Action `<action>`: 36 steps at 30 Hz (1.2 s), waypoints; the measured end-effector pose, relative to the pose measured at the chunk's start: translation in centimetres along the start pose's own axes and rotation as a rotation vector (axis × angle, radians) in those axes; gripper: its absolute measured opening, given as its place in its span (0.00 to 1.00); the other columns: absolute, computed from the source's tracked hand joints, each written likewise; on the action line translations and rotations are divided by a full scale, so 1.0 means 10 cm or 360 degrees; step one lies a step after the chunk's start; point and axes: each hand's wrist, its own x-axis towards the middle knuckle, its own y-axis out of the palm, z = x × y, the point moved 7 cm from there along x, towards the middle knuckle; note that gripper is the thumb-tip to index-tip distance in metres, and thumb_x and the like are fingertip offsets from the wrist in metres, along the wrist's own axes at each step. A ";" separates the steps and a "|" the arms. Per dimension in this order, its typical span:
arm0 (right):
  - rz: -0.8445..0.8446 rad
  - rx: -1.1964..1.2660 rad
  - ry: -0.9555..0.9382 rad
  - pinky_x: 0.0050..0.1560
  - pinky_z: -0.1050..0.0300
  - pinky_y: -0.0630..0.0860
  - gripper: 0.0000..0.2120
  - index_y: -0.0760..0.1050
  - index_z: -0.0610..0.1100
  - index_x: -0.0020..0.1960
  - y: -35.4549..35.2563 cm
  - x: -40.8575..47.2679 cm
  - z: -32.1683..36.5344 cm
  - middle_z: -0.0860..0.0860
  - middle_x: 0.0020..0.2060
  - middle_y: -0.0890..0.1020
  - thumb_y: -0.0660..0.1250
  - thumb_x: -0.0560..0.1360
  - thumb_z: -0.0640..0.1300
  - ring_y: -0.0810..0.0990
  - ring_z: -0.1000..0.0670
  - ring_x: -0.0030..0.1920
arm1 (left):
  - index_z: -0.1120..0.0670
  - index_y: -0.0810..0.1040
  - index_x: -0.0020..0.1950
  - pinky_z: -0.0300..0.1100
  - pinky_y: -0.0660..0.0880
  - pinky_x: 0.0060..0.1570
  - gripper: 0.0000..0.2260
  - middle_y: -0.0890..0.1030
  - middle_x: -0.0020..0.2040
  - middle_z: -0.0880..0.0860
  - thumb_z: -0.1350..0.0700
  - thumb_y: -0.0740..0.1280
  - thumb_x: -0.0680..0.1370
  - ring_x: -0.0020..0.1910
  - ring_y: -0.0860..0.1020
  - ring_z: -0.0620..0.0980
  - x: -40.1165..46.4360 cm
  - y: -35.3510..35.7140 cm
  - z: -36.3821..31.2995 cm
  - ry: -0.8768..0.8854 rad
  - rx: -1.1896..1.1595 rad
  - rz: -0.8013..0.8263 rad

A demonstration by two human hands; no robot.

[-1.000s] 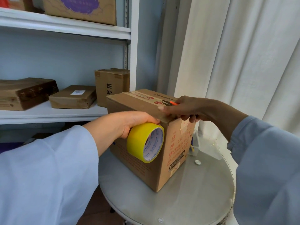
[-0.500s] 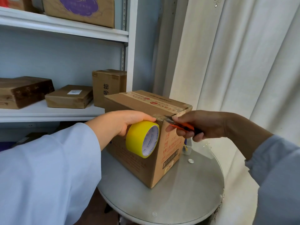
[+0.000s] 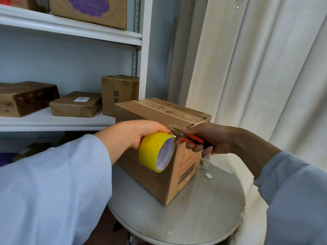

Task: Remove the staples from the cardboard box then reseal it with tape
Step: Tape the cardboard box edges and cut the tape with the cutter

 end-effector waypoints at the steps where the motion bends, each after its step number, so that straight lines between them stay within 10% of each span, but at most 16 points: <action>1: -0.0018 0.0012 0.0025 0.16 0.69 0.59 0.19 0.76 0.39 0.53 0.01 0.02 0.01 0.50 0.29 0.71 0.55 0.81 0.53 0.64 0.58 0.23 | 0.56 0.79 0.43 0.45 0.75 0.42 0.09 0.80 0.33 0.56 0.50 0.68 0.76 0.34 0.77 0.52 0.00 -0.01 0.00 0.0005 0.0000 -0.0006; 18: -0.0427 -0.0541 0.0045 0.21 0.67 0.53 0.16 0.76 0.44 0.44 -0.01 -0.15 0.22 0.53 0.26 0.67 0.60 0.79 0.56 0.59 0.57 0.24 | 0.56 0.79 0.43 0.46 0.75 0.44 0.10 0.80 0.35 0.56 0.49 0.68 0.76 0.35 0.77 0.54 0.02 0.00 0.02 -0.0001 -0.0036 0.0027; 24: -0.1145 -0.0781 -0.0367 0.21 0.66 0.64 0.20 0.75 0.41 0.53 -0.26 -0.16 0.35 0.50 0.31 0.73 0.65 0.76 0.58 0.70 0.55 0.27 | 0.55 0.79 0.43 0.45 0.74 0.45 0.10 0.80 0.37 0.56 0.49 0.67 0.76 0.35 0.77 0.53 0.01 0.01 0.03 0.0001 -0.0055 0.0044; 36: -0.0945 -0.0678 -0.0309 0.28 0.59 0.64 0.22 0.74 0.40 0.46 -0.21 0.10 0.24 0.48 0.31 0.74 0.68 0.73 0.60 0.67 0.52 0.29 | 0.53 0.79 0.36 0.39 0.71 0.32 0.12 0.78 0.34 0.54 0.51 0.66 0.78 0.31 0.74 0.49 0.03 -0.04 -0.04 0.0132 -0.0008 0.0019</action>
